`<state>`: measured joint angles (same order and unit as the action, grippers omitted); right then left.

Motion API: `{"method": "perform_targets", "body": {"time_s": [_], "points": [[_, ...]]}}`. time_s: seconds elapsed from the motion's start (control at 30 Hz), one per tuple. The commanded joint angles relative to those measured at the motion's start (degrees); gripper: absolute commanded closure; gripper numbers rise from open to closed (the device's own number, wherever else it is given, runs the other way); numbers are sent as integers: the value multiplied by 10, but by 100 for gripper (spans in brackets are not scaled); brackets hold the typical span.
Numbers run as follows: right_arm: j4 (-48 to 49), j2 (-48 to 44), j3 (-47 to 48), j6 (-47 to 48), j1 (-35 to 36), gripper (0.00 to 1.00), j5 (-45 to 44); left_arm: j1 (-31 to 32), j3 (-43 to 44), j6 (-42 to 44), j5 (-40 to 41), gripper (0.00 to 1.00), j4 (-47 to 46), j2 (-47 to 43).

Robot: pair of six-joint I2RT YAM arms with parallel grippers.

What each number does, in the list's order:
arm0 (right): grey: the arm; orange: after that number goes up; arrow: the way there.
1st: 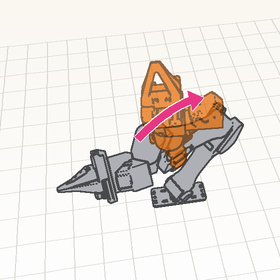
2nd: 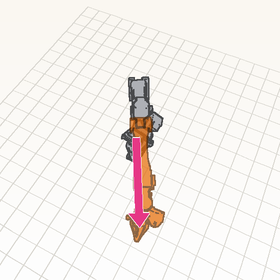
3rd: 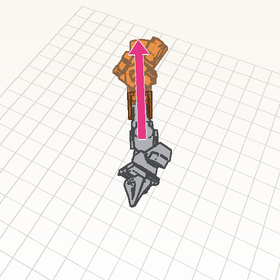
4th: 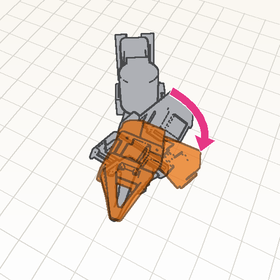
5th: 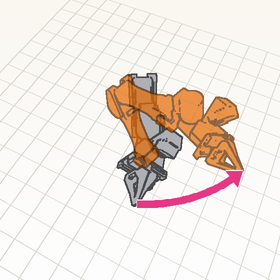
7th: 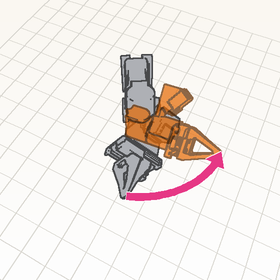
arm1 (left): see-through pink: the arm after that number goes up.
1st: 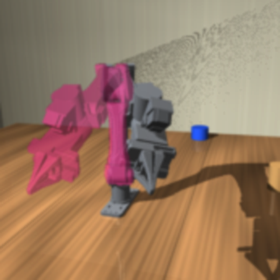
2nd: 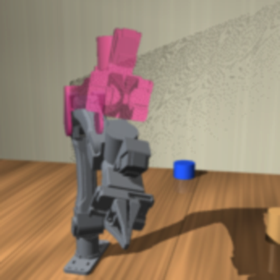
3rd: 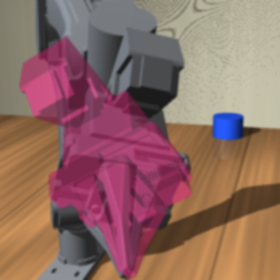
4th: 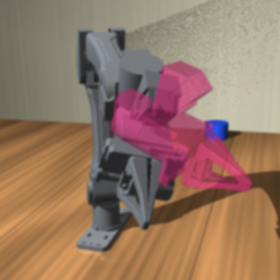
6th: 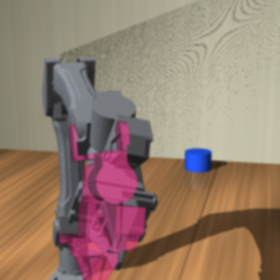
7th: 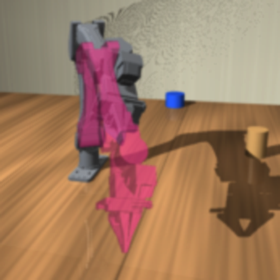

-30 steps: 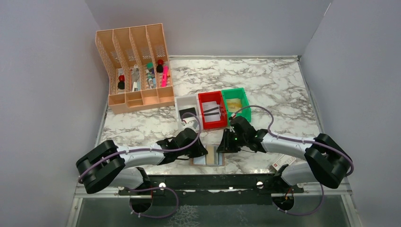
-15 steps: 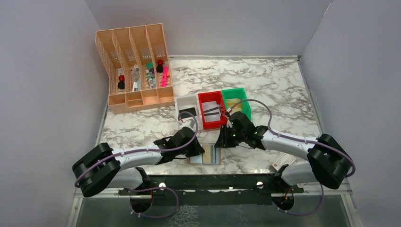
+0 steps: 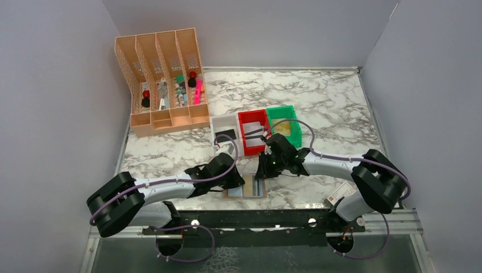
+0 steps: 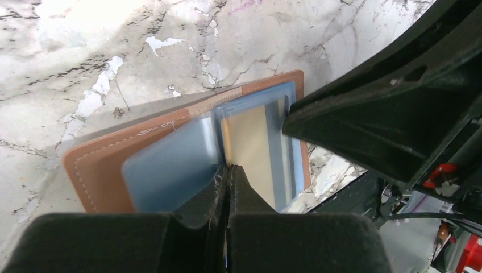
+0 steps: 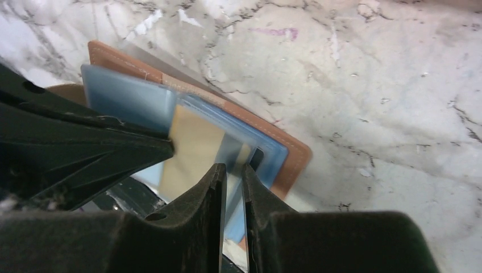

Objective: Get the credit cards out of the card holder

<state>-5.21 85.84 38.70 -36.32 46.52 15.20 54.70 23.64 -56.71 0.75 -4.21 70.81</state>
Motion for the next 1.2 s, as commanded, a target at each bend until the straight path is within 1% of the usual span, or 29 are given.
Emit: {"method": "perform_targets", "body": {"time_s": [0.0, 0.07, 0.23, 0.4, 0.57, 0.6, 0.63, 0.7, 0.83, 1.0, 1.17], "points": [[-72, 29, 16, 21, 3, 78, -103, -8, 4, 20, 22, 100, 27, -22], [-82, 41, 14, 25, 3, 79, -113, -14, 5, 25, 22, 100, 36, -30], [-74, 50, 9, 32, 3, 79, -101, -27, 2, 33, 15, 100, 47, -46], [-80, 54, 15, 32, 3, 79, -110, -33, -1, 36, 17, 100, 63, -63], [-74, 43, 19, 30, 3, 79, -89, -41, -11, 39, 0, 100, 48, -70], [-73, 34, 21, 28, 3, 78, -77, -42, -12, 37, -4, 99, 40, -67], [-72, 27, 24, 26, 3, 77, -65, -42, -14, 37, -9, 97, 31, -63], [-67, 9, 27, 20, 3, 74, -46, -42, -14, 37, -18, 88, 16, -55], [-39, -28, 22, 3, 3, 68, 2, -42, -16, 38, -24, 81, 8, -42], [32, -19, -4, -37, 3, 67, 80, -42, -32, 30, -26, 80, -1, -40], [34, 15, -10, -57, 3, 67, 68, -42, -46, 24, -31, 79, -10, -35]]}}
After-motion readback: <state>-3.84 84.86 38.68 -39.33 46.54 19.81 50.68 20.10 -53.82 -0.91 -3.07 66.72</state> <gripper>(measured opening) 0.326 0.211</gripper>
